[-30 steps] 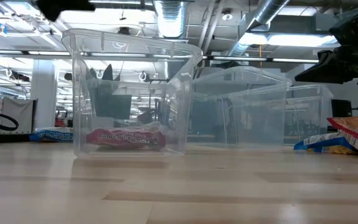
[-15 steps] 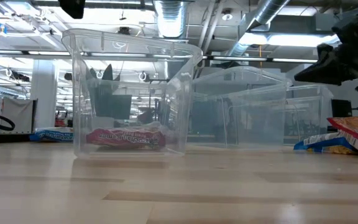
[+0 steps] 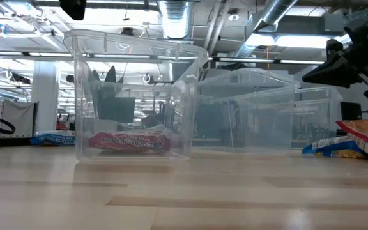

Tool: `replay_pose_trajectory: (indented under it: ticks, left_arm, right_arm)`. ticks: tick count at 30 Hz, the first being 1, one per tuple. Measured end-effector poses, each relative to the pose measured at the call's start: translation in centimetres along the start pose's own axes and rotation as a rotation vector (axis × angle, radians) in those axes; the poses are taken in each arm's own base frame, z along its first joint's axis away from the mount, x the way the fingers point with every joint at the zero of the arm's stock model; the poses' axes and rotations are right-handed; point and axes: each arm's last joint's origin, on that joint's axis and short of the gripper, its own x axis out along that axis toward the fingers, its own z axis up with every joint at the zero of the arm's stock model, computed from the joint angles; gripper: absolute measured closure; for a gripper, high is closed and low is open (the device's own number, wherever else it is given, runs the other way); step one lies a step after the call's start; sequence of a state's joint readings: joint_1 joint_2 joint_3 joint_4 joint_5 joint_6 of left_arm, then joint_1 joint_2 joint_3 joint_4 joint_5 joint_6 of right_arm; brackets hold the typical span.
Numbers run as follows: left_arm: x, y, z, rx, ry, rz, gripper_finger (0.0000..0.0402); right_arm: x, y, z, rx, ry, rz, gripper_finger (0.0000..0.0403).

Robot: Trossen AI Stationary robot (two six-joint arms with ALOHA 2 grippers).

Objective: Sort Maruchan noodles
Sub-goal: Put the red noodle pack into the bottom bin

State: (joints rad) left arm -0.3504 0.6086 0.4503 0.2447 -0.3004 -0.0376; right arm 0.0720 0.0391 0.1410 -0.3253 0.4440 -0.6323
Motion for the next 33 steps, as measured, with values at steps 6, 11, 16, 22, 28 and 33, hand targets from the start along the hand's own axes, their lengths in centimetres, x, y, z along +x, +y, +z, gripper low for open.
replay_pose_trajectory:
  ticks: [6,11,16,22,28,33]
  left_arm:
    - [0.0,0.3,0.0,0.008,-0.002,0.100,0.0258]
    - [0.0,0.3,0.0,0.069,0.001,0.106,0.0258]
    - [0.0,0.3,0.0,0.111,0.002,0.107,0.0258]
    - [0.0,0.3,0.1,0.118,-0.010,0.108,0.0258]
    - [0.0,0.3,0.1,0.081,-0.010,0.107,0.0258]
    - [0.0,0.3,0.1,0.080,-0.007,0.107,0.0258]
  right_arm:
    - [0.0,0.1,-0.1,0.057,0.012,0.008,0.0368]
    - [0.0,0.1,-0.1,0.057,0.012,0.007,0.0368]
    - [-0.2,-0.4,1.5,0.363,-0.221,0.110,0.0368]
    - [-2.0,-3.0,4.9,0.885,-0.723,0.225,0.0368]
    - [-3.1,-4.2,6.4,1.077,-0.958,0.318,0.0368]
    - [-2.3,-4.1,8.5,1.012,-0.922,0.467,0.0368]
